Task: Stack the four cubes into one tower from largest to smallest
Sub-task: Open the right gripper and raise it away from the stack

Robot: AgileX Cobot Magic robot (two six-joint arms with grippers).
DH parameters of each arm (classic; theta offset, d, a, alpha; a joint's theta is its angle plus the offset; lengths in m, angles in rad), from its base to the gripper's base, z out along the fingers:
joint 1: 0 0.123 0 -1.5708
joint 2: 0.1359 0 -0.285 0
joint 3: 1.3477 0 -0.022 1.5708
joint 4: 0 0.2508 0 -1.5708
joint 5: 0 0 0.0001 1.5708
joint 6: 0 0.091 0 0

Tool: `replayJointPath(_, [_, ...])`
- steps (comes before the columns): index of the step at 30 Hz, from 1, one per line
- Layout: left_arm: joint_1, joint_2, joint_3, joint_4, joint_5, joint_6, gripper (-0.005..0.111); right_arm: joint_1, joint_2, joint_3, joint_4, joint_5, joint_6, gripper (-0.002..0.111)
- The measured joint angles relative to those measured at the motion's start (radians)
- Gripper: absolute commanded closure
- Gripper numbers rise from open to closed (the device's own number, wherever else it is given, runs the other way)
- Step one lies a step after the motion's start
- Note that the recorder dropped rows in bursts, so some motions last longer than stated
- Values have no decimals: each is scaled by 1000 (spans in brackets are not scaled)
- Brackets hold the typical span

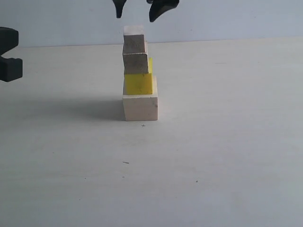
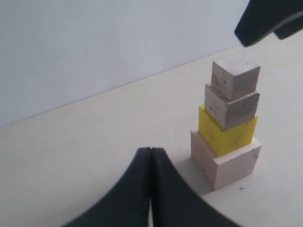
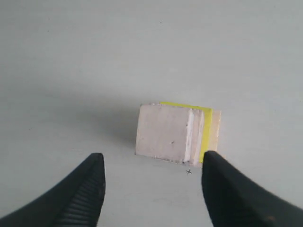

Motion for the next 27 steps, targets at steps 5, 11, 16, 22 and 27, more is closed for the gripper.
replayJointPath(5, [0,-8,0,0,0,0,107,0,-86,0,-4,26,-69,79])
replayJointPath(11, [0,-8,0,0,8,0,107,0,-174,15,26,29,-312,108])
replayJointPath(16, [0,-8,0,0,27,0,107,0,-254,126,150,29,-429,108])
replayJointPath(22, [0,-8,0,0,61,0,107,0,-455,486,169,-107,-497,108])
replayJointPath(27, [0,-8,0,-16,76,0,107,0,-746,952,188,-385,-513,108])
